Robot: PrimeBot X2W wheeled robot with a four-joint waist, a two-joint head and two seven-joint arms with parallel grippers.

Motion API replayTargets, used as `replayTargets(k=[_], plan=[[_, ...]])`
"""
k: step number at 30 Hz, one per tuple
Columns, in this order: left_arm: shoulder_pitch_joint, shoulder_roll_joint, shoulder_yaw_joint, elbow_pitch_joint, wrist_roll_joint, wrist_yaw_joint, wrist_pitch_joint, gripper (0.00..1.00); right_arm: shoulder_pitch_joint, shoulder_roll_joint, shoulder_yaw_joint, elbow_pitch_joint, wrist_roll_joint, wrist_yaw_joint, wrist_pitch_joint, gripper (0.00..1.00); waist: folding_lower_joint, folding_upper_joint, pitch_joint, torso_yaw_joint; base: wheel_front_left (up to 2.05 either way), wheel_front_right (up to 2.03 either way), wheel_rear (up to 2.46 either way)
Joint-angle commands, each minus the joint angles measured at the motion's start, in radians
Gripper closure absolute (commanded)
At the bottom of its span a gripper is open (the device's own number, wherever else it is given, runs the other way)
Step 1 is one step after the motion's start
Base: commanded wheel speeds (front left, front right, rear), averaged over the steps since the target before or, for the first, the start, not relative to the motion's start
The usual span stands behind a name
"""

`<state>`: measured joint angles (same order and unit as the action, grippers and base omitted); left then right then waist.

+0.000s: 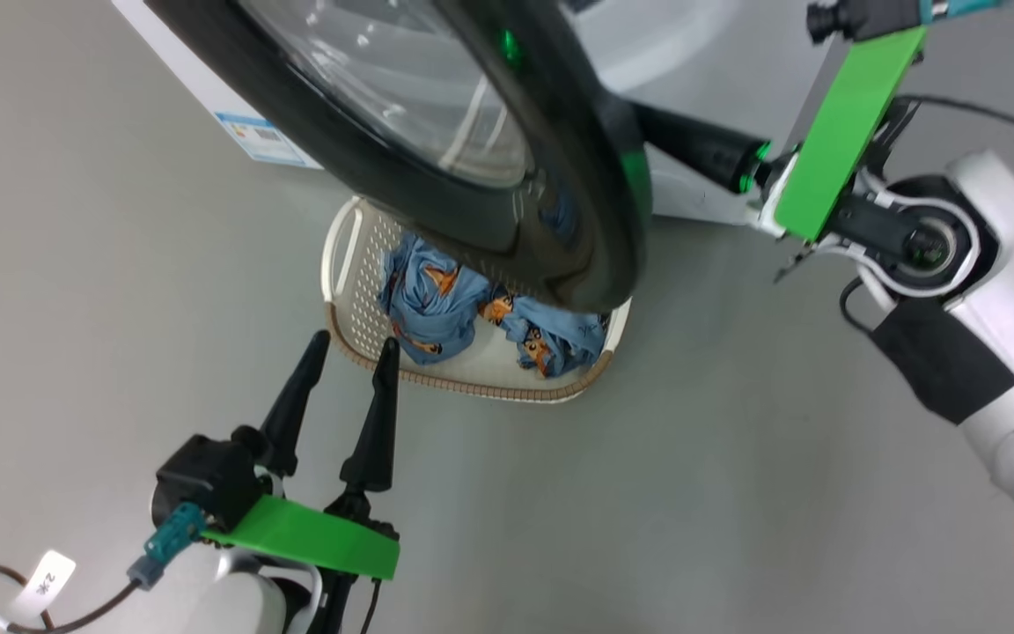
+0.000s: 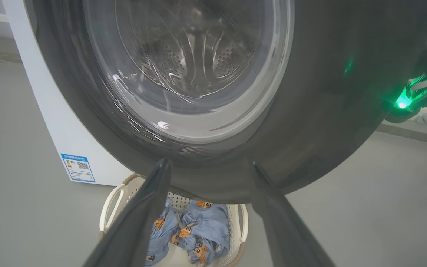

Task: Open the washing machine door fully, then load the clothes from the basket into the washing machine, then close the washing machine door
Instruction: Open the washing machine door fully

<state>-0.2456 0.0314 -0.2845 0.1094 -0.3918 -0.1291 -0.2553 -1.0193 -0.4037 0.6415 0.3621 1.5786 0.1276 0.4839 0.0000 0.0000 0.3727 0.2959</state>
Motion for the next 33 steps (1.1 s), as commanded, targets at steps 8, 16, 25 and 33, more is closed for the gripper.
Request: replayTargets(k=[8,16,25,33], plan=[[0.039,0.019,0.045,-0.022,0.012,-0.002,-0.006,0.0,0.091,0.05,0.031,-0.074,0.011,0.003,0.021,1.0,0.0,0.0,-0.055,0.014,0.0,0.0,0.0],[0.055,0.019,0.045,-0.021,0.013,-0.002,-0.006,0.0,0.129,0.092,0.065,-0.11,0.005,0.003,0.042,1.0,0.0,0.0,-0.076,0.036,0.0,0.0,0.0],[0.06,0.019,0.047,-0.018,0.01,-0.002,-0.006,0.0,0.155,0.132,0.099,-0.13,-0.007,0.003,0.05,1.0,0.0,0.0,-0.099,0.06,0.0,0.0,0.0],[0.065,0.019,0.054,-0.011,0.016,-0.002,-0.006,0.0,0.173,0.133,0.083,-0.128,-0.01,0.003,0.018,1.0,0.0,0.0,-0.119,0.053,0.0,0.0,0.0]])
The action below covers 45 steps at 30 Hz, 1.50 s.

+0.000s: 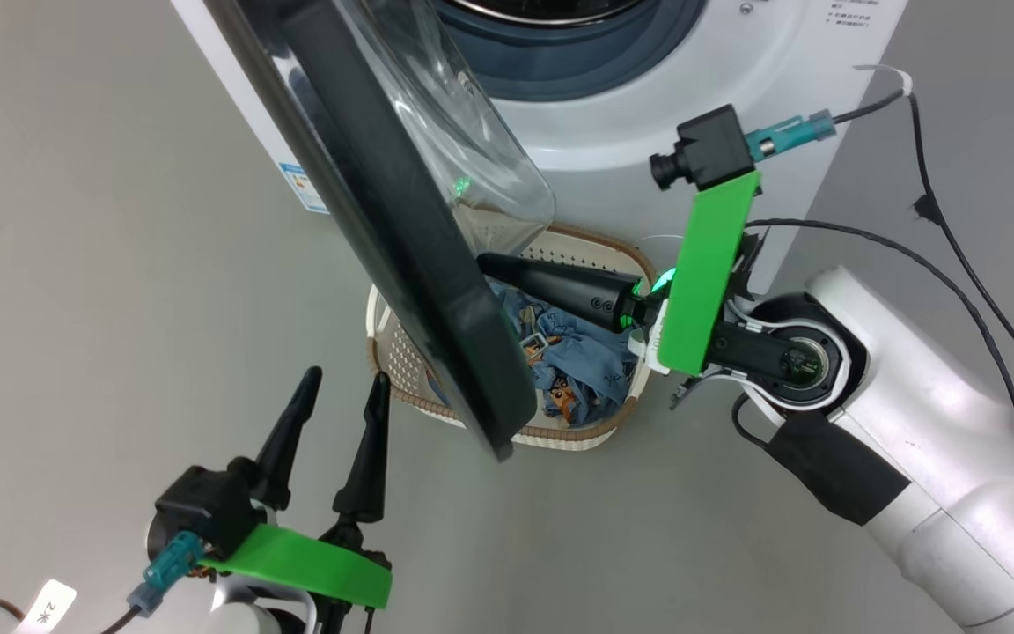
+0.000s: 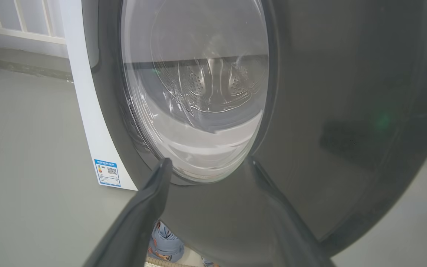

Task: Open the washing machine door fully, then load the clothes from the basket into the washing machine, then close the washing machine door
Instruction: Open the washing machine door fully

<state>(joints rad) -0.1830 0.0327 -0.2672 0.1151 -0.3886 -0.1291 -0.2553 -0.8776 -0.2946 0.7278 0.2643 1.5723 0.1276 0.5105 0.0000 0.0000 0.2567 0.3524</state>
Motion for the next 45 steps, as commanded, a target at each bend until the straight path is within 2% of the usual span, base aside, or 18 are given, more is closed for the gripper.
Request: replayTargets(k=[1,2,3,5,6,7,19,35,45], plan=[[0.001,0.018,0.036,-0.016,0.014,-0.002,-0.006,0.0,0.035,0.021,-0.01,-0.027,-0.003,0.003,-0.018,1.0,0.0,0.0,-0.007,-0.005,0.0,0.0,0.0],[0.0,0.018,0.035,-0.014,0.016,-0.002,-0.006,0.0,0.041,0.018,-0.017,-0.024,-0.002,0.003,-0.026,0.98,0.0,0.0,-0.012,-0.008,0.0,0.0,0.0],[-0.002,0.018,0.034,-0.011,0.018,-0.002,-0.006,0.0,0.046,0.013,-0.022,-0.021,-0.002,0.003,-0.033,0.79,0.0,0.0,-0.015,-0.01,0.0,0.0,0.0],[-0.007,0.022,0.036,-0.006,0.021,-0.002,-0.006,0.0,0.058,0.002,-0.03,-0.017,-0.005,0.003,-0.048,0.47,0.0,0.0,-0.022,-0.019,0.0,0.0,0.0],[-0.008,0.025,0.035,-0.004,0.021,-0.002,-0.006,0.0,0.066,-0.003,-0.033,-0.016,-0.006,0.003,-0.054,0.16,0.0,0.0,-0.027,-0.023,0.0,0.0,0.0],[-0.009,0.029,0.033,-0.002,0.021,-0.002,-0.006,0.0,0.074,-0.01,-0.035,-0.015,-0.009,0.003,-0.06,0.0,0.0,0.0,-0.032,-0.028,0.0,0.0,0.0],[0.01,0.078,0.035,0.007,0.012,-0.002,-0.006,0.0,0.199,-0.088,-0.058,-0.026,-0.027,0.003,-0.167,0.0,0.0,0.0,-0.09,-0.093,0.0,0.0,0.0],[0.089,0.114,0.074,0.002,0.014,-0.002,-0.006,0.0,0.411,-0.212,-0.03,-0.002,-0.095,0.003,-0.421,0.0,0.0,0.0,-0.158,-0.184,0.0,0.0,0.0],[0.121,0.117,0.096,-0.007,0.019,-0.002,-0.006,0.0,0.521,-0.279,-0.007,0.037,-0.095,0.003,-0.567,0.0,0.0,0.0,-0.178,-0.217,0.0,0.0,0.0]])
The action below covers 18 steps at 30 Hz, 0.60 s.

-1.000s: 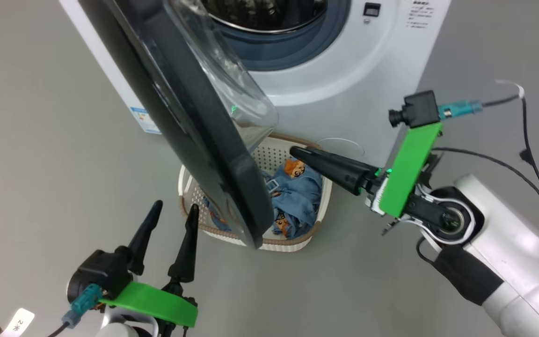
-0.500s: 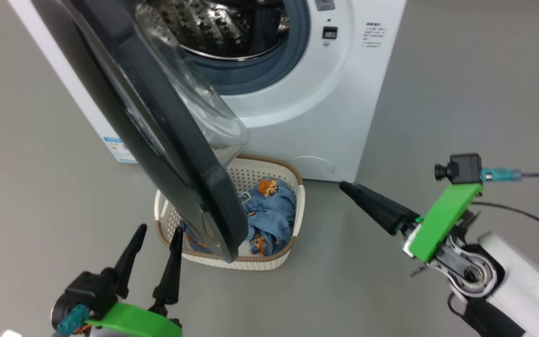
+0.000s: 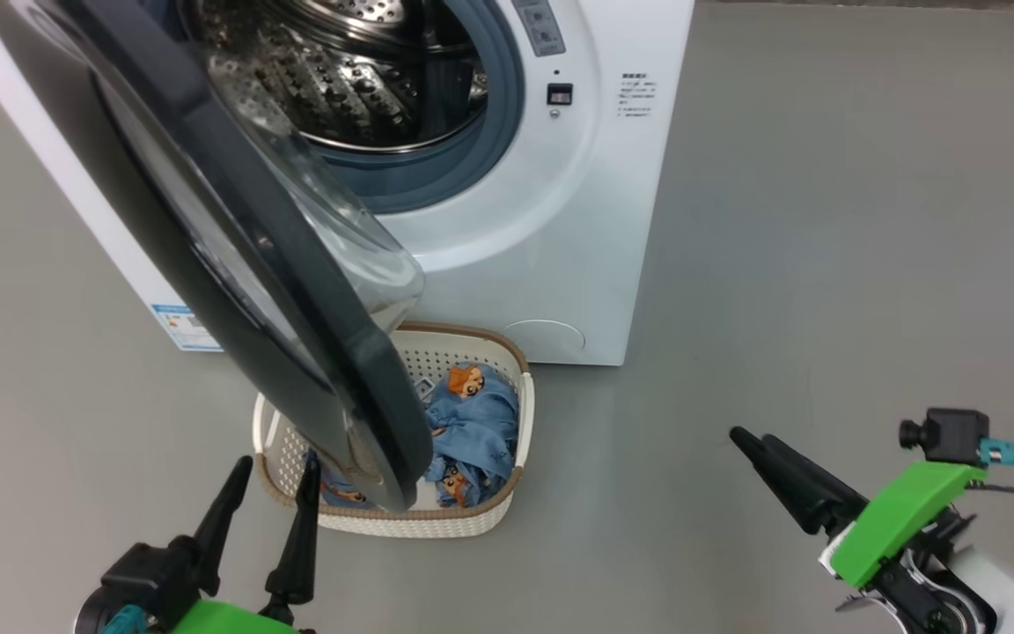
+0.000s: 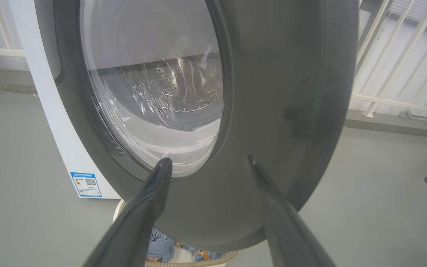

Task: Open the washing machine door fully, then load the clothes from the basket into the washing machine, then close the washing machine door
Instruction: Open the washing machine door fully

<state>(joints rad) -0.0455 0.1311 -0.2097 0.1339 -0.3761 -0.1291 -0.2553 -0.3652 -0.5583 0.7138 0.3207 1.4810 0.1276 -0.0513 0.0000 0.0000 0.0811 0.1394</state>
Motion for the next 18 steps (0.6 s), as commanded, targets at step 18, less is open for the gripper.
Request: replayTargets(k=[18], plan=[[0.01,0.007,0.079,-0.033,0.011,-0.002,-0.006,0.0,0.081,-0.075,-0.076,0.114,-0.178,0.003,-0.209,0.0,0.0,0.0,0.005,-0.04,0.0,0.0,0.0]])
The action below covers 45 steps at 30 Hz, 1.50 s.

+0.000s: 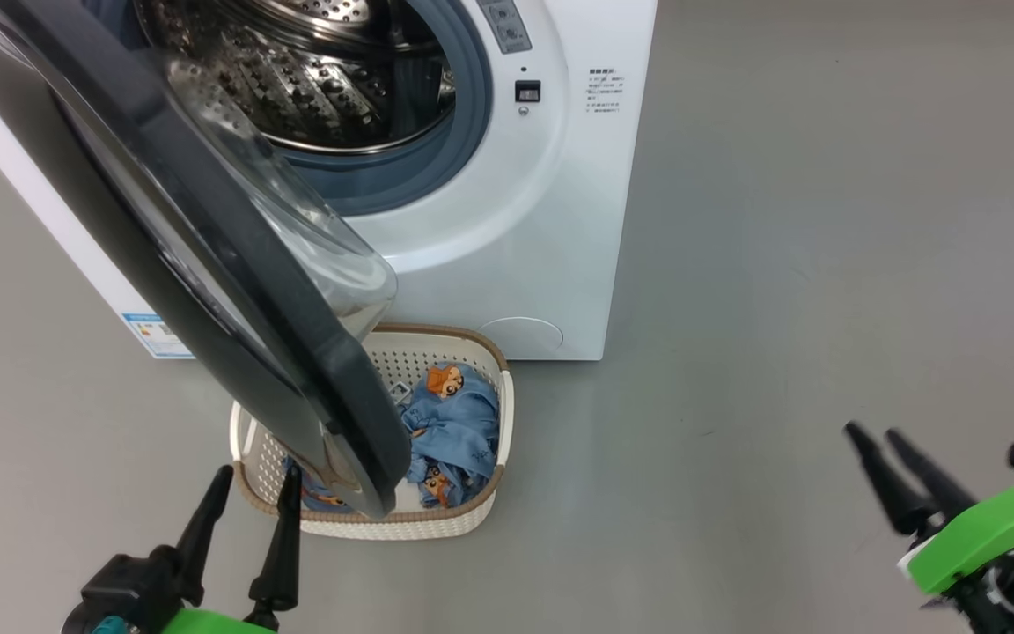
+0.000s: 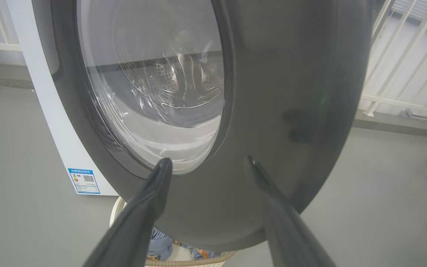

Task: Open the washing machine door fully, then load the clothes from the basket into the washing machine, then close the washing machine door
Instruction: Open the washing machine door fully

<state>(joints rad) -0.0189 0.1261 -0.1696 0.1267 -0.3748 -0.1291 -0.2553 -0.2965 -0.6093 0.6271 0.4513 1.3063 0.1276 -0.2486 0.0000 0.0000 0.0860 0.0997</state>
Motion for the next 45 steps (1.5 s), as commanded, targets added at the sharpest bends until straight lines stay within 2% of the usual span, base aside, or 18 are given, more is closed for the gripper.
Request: replayTargets(k=[1,7,15,20,29,33,34,35,40,45], plan=[[-0.017,0.011,0.04,-0.026,0.01,-0.002,-0.006,0.0,0.019,-0.012,-0.031,-0.01,-0.04,0.003,-0.012,0.0,0.0,0.0,0.002,-0.001,0.0,0.0,0.0],[-0.02,0.006,0.048,-0.025,0.011,-0.002,-0.006,0.0,0.102,0.078,-0.27,-0.04,-0.291,0.003,-0.013,0.0,0.0,0.0,0.003,0.001,0.0,0.0,0.0],[-0.024,0.006,0.052,-0.027,0.012,-0.002,-0.006,0.0,0.222,0.204,-0.533,-0.177,-0.574,0.003,-0.013,0.0,0.0,0.0,0.002,0.011,0.0,0.0,0.0],[-0.027,0.004,0.054,-0.03,0.013,-0.002,-0.006,0.0,0.264,0.245,-0.594,-0.219,-0.662,0.003,-0.013,0.0,0.0,0.0,0.007,0.016,0.0,0.0,0.0],[-0.027,-0.008,0.055,-0.021,0.012,-0.002,-0.006,0.0,0.291,0.3,-0.654,-0.225,-0.708,0.003,-0.013,0.0,0.0,0.0,0.013,0.018,0.0,0.0,0.0],[-0.027,-0.011,0.058,-0.016,0.01,-0.002,-0.006,0.0,0.298,0.305,-0.66,-0.225,-0.713,0.003,-0.013,0.0,0.0,0.0,0.01,0.019,0.0,0.0,0.0],[-0.028,-0.011,0.059,-0.016,0.01,-0.002,-0.006,0.73,0.299,0.305,-0.661,-0.224,-0.714,0.003,-0.013,0.0,0.0,0.0,0.009,0.019,0.0,0.0,0.0],[-0.031,-0.012,0.064,-0.02,0.011,-0.002,-0.006,1.0,0.3,0.305,-0.662,-0.224,-0.714,0.003,-0.013,0.0,0.0,0.0,0.008,0.02,0.0,0.0,0.0],[-0.051,-0.028,0.12,-0.069,-0.005,-0.002,-0.006,1.0,0.307,0.304,-0.668,-0.226,-0.72,0.003,-0.013,0.0,0.0,0.0,0.001,0.025,0.0,0.0,0.0],[-0.086,-0.05,0.194,-0.222,-0.01,-0.002,-0.006,1.0,0.315,0.302,-0.665,-0.236,-0.727,0.003,-0.013,0.0,0.0,0.0,-0.004,0.027,0.0,0.0,0.0]])
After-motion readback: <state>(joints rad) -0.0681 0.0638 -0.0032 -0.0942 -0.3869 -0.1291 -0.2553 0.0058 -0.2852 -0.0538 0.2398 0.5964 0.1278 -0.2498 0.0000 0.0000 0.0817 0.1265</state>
